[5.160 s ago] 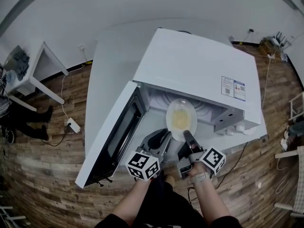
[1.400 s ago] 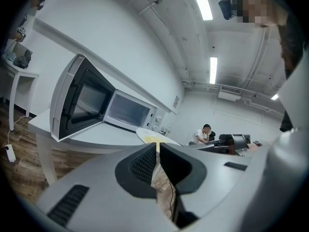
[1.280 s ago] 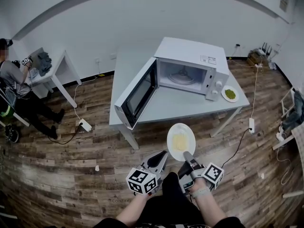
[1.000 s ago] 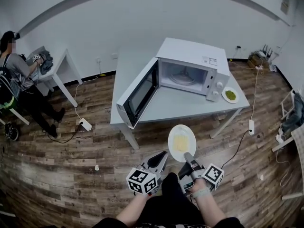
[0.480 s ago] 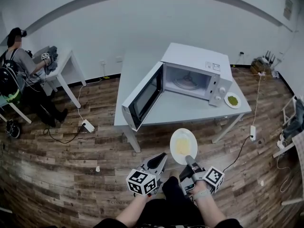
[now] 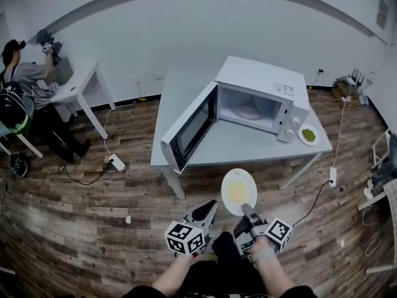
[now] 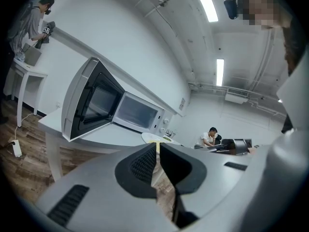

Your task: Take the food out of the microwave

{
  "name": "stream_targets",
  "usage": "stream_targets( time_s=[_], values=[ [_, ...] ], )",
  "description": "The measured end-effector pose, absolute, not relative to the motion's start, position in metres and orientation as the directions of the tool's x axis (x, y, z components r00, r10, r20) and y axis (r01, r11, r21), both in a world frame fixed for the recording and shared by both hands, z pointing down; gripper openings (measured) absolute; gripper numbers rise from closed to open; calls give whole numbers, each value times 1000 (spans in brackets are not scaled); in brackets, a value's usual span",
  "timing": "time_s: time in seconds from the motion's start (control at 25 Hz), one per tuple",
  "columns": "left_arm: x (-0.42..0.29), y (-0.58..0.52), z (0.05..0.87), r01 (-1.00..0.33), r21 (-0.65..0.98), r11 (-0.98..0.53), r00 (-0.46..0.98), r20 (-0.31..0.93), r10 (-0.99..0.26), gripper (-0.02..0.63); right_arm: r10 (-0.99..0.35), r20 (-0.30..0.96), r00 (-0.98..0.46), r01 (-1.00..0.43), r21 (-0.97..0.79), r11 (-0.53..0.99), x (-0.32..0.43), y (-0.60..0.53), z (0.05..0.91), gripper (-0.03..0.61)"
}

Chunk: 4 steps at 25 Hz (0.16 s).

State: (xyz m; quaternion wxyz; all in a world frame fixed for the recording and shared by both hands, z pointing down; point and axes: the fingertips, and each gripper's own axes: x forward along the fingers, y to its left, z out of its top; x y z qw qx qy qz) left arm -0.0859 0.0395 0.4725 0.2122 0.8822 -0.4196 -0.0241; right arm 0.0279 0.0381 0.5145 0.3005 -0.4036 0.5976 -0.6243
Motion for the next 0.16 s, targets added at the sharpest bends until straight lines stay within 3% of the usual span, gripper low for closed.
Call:
stream_targets(
  time_s=[0.16],
  values=[
    [-82,27,476,-731,399,-554,645,141,-751,28,-856,150,-495,-102,-988,-114,32,27,518,59]
  ],
)
